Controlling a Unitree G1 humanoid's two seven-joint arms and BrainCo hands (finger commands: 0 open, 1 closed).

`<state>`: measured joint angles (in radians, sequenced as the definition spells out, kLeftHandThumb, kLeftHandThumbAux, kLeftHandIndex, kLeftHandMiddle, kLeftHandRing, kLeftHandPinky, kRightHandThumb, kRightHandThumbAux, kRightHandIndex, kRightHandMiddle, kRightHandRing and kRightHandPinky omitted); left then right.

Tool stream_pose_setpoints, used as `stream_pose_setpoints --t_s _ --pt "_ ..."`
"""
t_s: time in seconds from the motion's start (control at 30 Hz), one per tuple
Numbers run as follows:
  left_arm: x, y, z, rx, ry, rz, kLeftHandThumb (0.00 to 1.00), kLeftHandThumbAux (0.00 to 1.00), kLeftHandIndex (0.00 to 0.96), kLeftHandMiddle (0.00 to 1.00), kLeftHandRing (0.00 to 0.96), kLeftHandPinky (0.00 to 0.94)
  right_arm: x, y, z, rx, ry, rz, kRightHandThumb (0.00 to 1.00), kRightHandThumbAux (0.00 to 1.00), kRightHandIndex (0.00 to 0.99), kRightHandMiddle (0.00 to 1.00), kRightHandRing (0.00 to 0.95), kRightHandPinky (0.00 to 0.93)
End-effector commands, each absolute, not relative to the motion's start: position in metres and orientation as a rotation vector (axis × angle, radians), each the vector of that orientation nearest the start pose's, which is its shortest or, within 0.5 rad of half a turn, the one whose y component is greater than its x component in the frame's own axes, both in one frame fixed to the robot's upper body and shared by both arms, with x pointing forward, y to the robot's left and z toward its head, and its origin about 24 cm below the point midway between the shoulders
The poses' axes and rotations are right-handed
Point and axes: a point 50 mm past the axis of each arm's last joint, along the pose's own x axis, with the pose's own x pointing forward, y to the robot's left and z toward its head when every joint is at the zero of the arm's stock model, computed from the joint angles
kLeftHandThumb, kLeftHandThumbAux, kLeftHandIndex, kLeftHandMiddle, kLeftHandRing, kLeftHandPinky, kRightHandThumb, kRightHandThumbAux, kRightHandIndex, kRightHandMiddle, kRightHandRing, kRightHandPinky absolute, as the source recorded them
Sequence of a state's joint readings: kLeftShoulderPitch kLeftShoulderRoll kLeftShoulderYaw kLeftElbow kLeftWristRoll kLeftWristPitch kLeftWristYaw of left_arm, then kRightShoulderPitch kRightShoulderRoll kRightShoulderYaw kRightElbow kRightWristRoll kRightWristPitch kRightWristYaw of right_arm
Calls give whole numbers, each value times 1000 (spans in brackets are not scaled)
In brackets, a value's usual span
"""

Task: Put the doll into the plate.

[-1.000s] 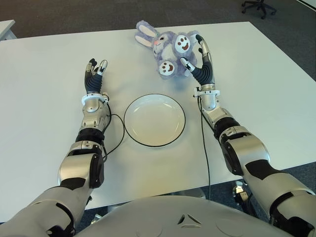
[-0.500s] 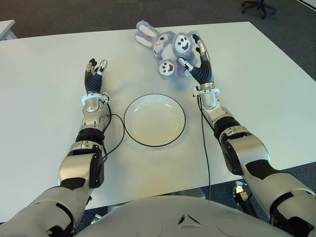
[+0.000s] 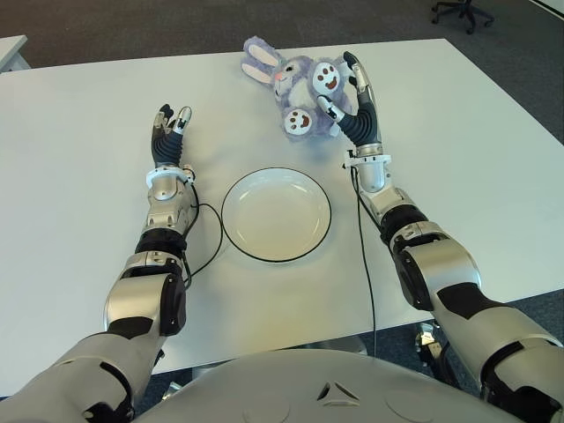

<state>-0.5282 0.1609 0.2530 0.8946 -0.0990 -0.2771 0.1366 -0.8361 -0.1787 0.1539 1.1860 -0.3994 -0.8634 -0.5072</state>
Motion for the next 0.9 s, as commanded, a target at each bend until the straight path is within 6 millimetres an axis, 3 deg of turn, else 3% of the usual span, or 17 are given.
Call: stream_pose_setpoints --t_s 0.03,0.9 --pt "300 211 -32 -69 315 324 0 433 0 59 52 20 367 -119 109 -497 -585 15 230 397 0 0 0 0" --pt "301 212 -30 -69 310 329 0 434 0 59 47 21 373 -115 117 -439 -558 44 346 382 0 0 0 0"
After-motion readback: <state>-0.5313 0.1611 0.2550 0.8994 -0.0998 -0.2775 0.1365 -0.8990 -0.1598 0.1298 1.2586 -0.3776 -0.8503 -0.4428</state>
